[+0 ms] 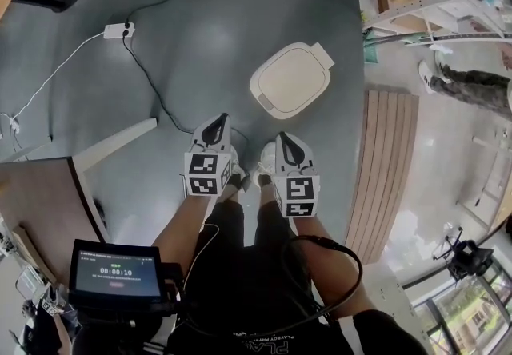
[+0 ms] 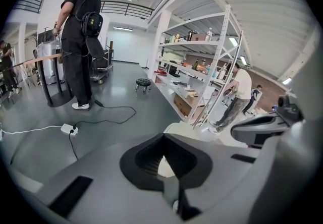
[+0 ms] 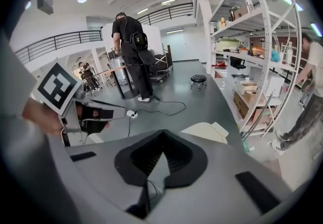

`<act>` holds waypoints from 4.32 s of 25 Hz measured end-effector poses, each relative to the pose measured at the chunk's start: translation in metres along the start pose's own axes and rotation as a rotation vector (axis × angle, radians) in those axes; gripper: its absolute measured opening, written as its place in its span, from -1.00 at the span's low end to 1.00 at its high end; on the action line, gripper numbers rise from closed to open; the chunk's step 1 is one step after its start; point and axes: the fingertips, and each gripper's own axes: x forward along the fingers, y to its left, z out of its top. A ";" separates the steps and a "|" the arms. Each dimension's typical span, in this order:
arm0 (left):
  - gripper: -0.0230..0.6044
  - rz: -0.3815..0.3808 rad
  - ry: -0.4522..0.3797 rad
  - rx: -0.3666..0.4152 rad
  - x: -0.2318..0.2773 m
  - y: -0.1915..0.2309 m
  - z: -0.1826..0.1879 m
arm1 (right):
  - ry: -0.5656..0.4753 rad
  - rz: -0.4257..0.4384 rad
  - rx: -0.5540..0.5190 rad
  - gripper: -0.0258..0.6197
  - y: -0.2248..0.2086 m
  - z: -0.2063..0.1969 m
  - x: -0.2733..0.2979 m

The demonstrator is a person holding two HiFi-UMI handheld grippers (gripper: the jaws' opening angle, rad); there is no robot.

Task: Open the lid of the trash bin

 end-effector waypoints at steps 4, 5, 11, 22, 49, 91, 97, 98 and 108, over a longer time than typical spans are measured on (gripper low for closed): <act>-0.94 0.021 0.031 -0.010 0.004 0.014 -0.023 | 0.017 -0.001 0.004 -0.91 0.000 -0.017 0.014; -0.94 0.025 0.038 -0.013 0.004 0.017 -0.028 | 0.017 0.000 0.009 -0.91 0.001 -0.018 0.017; -0.94 -0.001 0.057 -0.014 0.020 0.016 -0.055 | -0.001 0.002 0.031 -0.91 -0.004 -0.028 0.039; -0.94 -0.043 0.061 -0.003 0.051 0.017 -0.068 | 0.030 -0.026 0.041 -0.91 -0.008 -0.063 0.067; -0.94 0.011 0.089 -0.129 0.111 0.056 -0.140 | 0.032 -0.038 0.049 -0.91 -0.029 -0.132 0.154; -0.94 0.057 0.066 -0.164 0.174 0.077 -0.207 | 0.032 -0.045 -0.017 -0.91 -0.040 -0.191 0.224; -0.94 0.055 0.065 -0.162 0.177 0.079 -0.213 | 0.034 -0.046 -0.017 -0.91 -0.038 -0.196 0.227; -0.94 0.054 0.065 -0.162 0.178 0.079 -0.214 | 0.034 -0.046 -0.019 -0.91 -0.038 -0.197 0.228; -0.94 0.048 0.078 -0.138 0.177 0.081 -0.220 | 0.036 -0.057 -0.023 -0.91 -0.038 -0.195 0.229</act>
